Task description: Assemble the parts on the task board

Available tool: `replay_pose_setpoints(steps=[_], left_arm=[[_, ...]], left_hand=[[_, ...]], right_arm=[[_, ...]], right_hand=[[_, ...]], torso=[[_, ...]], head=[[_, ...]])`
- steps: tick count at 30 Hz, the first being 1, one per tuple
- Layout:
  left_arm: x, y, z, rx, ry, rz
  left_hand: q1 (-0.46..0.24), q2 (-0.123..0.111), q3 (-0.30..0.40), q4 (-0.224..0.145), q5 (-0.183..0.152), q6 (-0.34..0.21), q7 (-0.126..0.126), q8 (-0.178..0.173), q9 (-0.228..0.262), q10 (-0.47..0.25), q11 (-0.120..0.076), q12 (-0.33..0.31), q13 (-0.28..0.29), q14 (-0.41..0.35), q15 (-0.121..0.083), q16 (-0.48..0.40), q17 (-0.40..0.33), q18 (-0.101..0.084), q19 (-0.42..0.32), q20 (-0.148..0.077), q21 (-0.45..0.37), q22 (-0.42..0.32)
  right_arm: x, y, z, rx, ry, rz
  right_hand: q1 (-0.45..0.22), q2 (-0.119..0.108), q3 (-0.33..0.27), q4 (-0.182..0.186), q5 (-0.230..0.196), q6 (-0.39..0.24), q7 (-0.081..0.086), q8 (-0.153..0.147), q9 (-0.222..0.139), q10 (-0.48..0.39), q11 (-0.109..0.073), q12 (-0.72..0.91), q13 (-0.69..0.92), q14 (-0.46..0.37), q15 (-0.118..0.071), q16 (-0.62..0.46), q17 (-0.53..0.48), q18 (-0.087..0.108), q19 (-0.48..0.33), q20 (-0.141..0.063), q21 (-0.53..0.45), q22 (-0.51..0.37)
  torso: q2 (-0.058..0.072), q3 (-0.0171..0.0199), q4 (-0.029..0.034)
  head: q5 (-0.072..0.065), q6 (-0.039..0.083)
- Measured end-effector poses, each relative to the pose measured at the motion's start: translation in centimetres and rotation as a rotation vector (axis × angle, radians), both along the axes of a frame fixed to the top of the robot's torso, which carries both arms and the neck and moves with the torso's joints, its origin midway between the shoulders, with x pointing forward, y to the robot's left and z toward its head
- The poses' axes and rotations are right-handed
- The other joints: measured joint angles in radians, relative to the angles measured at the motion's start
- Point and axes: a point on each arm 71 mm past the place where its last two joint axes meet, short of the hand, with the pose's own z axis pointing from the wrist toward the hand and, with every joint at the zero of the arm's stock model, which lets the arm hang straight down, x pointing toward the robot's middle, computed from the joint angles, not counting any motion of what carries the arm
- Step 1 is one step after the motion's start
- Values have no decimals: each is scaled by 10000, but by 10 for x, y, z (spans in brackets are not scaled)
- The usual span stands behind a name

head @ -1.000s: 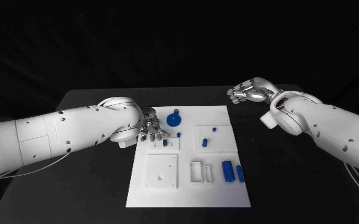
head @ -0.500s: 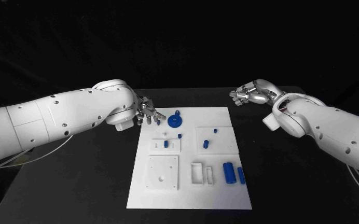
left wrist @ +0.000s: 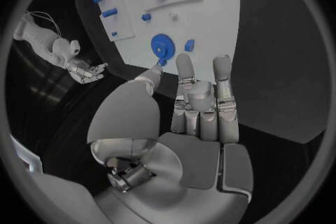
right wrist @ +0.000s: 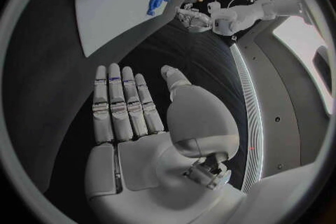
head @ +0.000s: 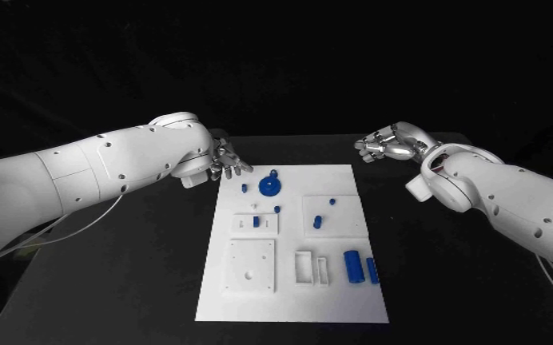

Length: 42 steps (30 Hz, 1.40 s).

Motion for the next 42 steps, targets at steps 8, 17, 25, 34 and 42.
replay_pose_setpoints(steps=[8,17,25,34,42], left_arm=[[14,3,-3,295,-56,46],[22,8,-13,485,164,-97],[25,10,-20,537,480,-305],[25,13,-27,600,817,-424],[24,14,-31,660,1089,-585]], left_hand=[[-36,-36,12,11,0,0,0,0,24,36,37,-110,148,-200,14,-23,-405,0,-55,54,0,-1],[-333,-112,-11,83,0,-77,5,0,572,36,37,-175,317,-317,38,116,-684,0,-103,27,0,-2],[-463,-241,66,248,0,-151,25,0,571,36,36,-226,363,-390,36,193,-789,1,-129,54,0,-3],[-832,-282,-1769,1159,0,-357,71,0,469,2,70,-341,428,-569,71,232,-955,1,-217,72,1,5],[-496,200,-2025,952,622,-357,71,0,454,35,109,-341,515,-640,71,299,-1056,1,-253,107,1,3]], right_arm=[[-1,-1,1,-2,-18,1],[-2,-3,2,-14,-53,-51],[-3,-4,3,-19,-80,-94],[-3,-3,3,-10,-101,-104],[-3,-2,3,0,-107,-110]], right_hand=[[0,0,-25,-26,39,-73,2,0,0,-36,37,0,0,-22,22,0,-6,0,1,1,0,0],[0,0,-79,-24,39,-105,33,0,0,-36,37,0,0,-80,10,0,-9,0,-33,38,0,1],[0,0,-79,-24,39,-104,33,0,0,-36,36,0,0,-80,10,0,-8,0,-32,39,0,1],[0,0,-121,-66,79,-104,33,0,-8,-72,72,0,0,-80,10,0,-7,0,-67,5,0,1],[0,0,-121,-66,78,-141,-3,0,-8,-71,72,0,0,-80,9,0,-7,0,-66,5,0,2]], torso=[[42,-13,-35],[114,-23,-95],[137,-12,-121],[126,-5,-119],[117,1,-122]], head=[[30,-18],[45,-36],[68,-31],[34,-31],[28,-29]])
